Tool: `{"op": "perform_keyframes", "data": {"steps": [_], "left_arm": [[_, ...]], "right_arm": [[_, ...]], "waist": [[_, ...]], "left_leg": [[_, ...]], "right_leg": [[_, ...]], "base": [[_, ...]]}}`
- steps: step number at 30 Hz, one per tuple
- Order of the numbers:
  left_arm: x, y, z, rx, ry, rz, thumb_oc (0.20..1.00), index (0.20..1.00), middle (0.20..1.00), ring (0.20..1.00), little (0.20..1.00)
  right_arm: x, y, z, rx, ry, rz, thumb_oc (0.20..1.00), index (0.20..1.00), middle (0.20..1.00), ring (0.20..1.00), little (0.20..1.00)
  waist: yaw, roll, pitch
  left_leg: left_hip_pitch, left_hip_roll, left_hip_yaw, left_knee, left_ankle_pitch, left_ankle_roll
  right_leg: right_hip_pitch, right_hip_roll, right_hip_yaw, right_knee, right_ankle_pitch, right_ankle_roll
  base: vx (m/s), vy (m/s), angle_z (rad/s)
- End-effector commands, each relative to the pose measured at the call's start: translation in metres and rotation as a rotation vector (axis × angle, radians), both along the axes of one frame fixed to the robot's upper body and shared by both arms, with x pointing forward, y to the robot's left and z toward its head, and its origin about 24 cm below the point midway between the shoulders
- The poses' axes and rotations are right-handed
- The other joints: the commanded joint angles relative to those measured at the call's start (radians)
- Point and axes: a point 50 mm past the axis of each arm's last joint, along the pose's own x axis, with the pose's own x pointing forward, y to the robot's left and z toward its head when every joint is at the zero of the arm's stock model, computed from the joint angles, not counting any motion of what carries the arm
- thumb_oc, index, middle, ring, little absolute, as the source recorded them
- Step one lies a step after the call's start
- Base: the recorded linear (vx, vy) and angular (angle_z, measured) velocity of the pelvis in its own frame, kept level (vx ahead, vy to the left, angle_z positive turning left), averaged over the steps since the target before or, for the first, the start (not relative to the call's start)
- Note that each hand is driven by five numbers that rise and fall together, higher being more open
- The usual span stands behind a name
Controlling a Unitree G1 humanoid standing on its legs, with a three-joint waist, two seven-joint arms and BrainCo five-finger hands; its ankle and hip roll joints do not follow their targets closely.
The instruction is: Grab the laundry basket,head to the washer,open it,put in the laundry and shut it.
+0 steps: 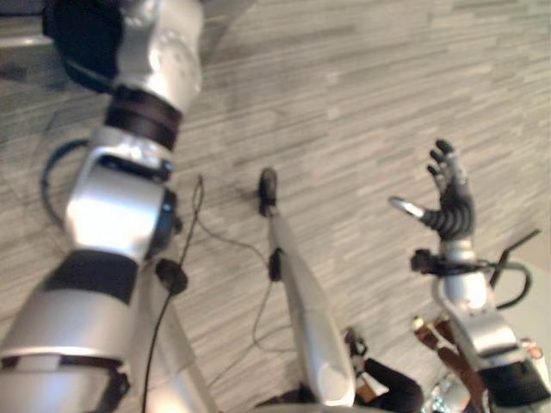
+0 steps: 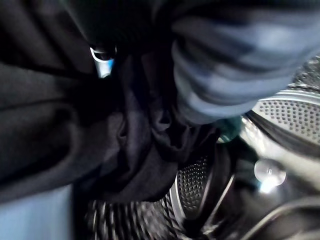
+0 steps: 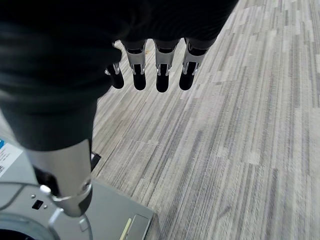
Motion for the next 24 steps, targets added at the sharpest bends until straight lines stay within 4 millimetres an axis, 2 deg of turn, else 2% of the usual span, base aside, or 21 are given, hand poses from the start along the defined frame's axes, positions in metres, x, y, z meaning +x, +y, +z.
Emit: {"op": "perform_keyframes", "data": {"steps": [1,2,3,6,7,9,11,14,15,16,18,19,21,24], "left_arm": [[-0.023,0.023,0.03,0.039,-0.088,0.077,0.2,0.2,0.2,0.2,0.2],[-0.042,0.054,0.043,0.021,-0.119,0.159,0.2,0.2,0.2,0.2,0.2],[-0.049,0.062,0.048,0.021,-0.132,0.186,0.2,0.2,0.2,0.2,0.2],[-0.055,0.068,0.052,0.021,-0.141,0.205,0.2,0.2,0.2,0.2,0.2],[-0.065,0.081,0.057,0.014,-0.156,0.251,0.2,0.2,0.2,0.2,0.2],[-0.07,0.084,0.06,0.017,-0.173,0.267,0.2,0.2,0.2,0.2,0.2],[-0.07,0.08,0.06,0.029,-0.187,0.257,0.2,0.2,0.2,0.2,0.2],[-0.068,0.056,0.069,0.122,-0.207,0.213,0.2,0.2,0.2,0.2,0.2],[-0.07,0.029,0.079,0.197,-0.266,0.138,0.2,0.2,0.2,0.2,0.2],[-0.07,0.028,0.08,0.199,-0.268,0.136,0.2,0.2,0.2,0.2,0.2],[-0.076,-0.008,0.088,0.278,-0.37,0.008,0.2,0.2,0.2,0.2,0.2],[-0.074,-0.019,0.087,0.294,-0.386,-0.055,1.0,1.0,1.0,1.0,1.0],[-0.066,-0.04,0.082,0.327,-0.389,-0.21,1.0,1.0,1.0,1.0,1.0],[-0.056,-0.05,0.074,0.381,-0.339,-0.235,1.0,1.0,1.0,1.0,1.0]], "right_arm": [[-0.01,-0.031,0.022,-0.105,-0.059,-0.071,1.0,1.0,1.0,1.0,1.0],[-0.017,-0.038,0.027,-0.139,-0.071,-0.074,1.0,1.0,1.0,1.0,1.0],[-0.02,-0.041,0.029,-0.155,-0.07,-0.079,1.0,1.0,1.0,1.0,1.0],[-0.025,-0.045,0.031,-0.16,-0.065,-0.086,1.0,1.0,1.0,1.0,1.0],[-0.029,-0.053,0.031,-0.181,-0.044,-0.11,1.0,1.0,1.0,1.0,1.0],[-0.031,-0.056,0.031,-0.182,-0.032,-0.113,1.0,1.0,1.0,1.0,1.0],[-0.034,-0.058,0.03,-0.181,-0.022,-0.113,1.0,1.0,1.0,1.0,1.0],[-0.035,-0.061,0.026,-0.187,0.007,-0.115,1.0,1.0,1.0,1.0,1.0],[-0.033,-0.063,0.027,-0.205,0.022,-0.121,1.0,1.0,1.0,1.0,1.0],[-0.033,-0.064,0.026,-0.203,0.021,-0.123,1.0,1.0,1.0,1.0,1.0],[-0.031,-0.065,0.025,-0.199,0.03,-0.123,1.0,1.0,1.0,1.0,1.0],[-0.031,-0.064,0.025,-0.195,0.031,-0.117,1.0,1.0,1.0,1.0,1.0],[-0.029,-0.065,0.021,-0.17,0.06,-0.108,1.0,1.0,1.0,1.0,1.0],[-0.027,-0.065,0.014,-0.141,0.09,-0.096,1.0,1.0,1.0,1.0,1.0]], "waist": [[0.01,0.056,-0.089],[0.014,0.053,-0.093],[0.015,0.052,-0.097],[0.023,0.054,-0.1],[0.039,0.06,-0.106],[0.049,0.066,-0.11],[0.054,0.073,-0.113],[0.057,0.083,-0.123],[0.057,0.092,-0.128],[0.057,0.092,-0.128],[0.055,0.097,-0.131],[0.054,0.099,-0.132],[0.053,0.108,-0.138],[0.06,0.119,-0.142]], "left_leg": [[0.091,-0.017,-0.081,-0.081,-0.097,-0.071],[0.077,-0.011,-0.073,-0.065,-0.106,-0.068],[0.071,-0.009,-0.07,-0.058,-0.109,-0.067],[0.059,-0.005,-0.071,-0.046,-0.113,-0.067],[0.054,-0.007,-0.074,-0.044,-0.115,-0.068],[0.051,-0.013,-0.078,-0.05,-0.114,-0.07],[0.047,-0.021,-0.08,-0.058,-0.11,-0.071],[0.039,-0.036,-0.085,-0.069,-0.106,-0.072],[0.04,-0.043,-0.085,-0.079,-0.104,-0.073],[0.039,-0.045,-0.086,-0.081,-0.102,-0.073],[0.037,-0.054,-0.087,-0.089,-0.1,-0.071],[0.037,-0.057,-0.086,-0.095,-0.098,-0.072],[0.035,-0.065,-0.085,-0.108,-0.093,-0.072],[0.032,-0.069,-0.085,-0.114,-0.088,-0.071]], "right_leg": [[0.172,-0.025,-0.018,0.105,-0.196,0.05],[0.177,-0.027,-0.012,0.09,-0.183,0.061],[0.18,-0.029,-0.012,0.084,-0.179,0.065],[0.18,-0.029,-0.01,0.075,-0.174,0.067],[0.188,-0.035,-0.012,0.064,-0.176,0.069],[0.194,-0.04,-0.017,0.055,-0.176,0.072],[0.198,-0.045,-0.024,0.048,-0.177,0.072],[0.202,-0.051,-0.034,0.038,-0.18,0.072],[0.204,-0.053,-0.036,0.034,-0.182,0.076],[0.204,-0.054,-0.037,0.033,-0.181,0.076],[0.204,-0.057,-0.042,0.032,-0.183,0.076],[0.203,-0.057,-0.044,0.031,-0.183,0.077],[0.201,-0.06,-0.051,0.025,-0.181,0.08],[0.196,-0.063,-0.052,0.027,-0.187,0.078]], "base": [[0.02,0.066,-0.12],[0.01,0.042,-0.12],[0.01,0.035,-0.12],[0.02,-0.014,-0.11],[0.03,-0.021,-0.07],[0.03,-0.016,-0.03],[0.0,0.0,0.0],[0.02,-0.011,0.1],[0.02,-0.005,0.09],[0.02,-0.008,0.06],[0.01,0.01,0.11],[0.01,0.018,0.15],[0.01,0.014,0.12],[0.01,-0.001,0.09]]}}
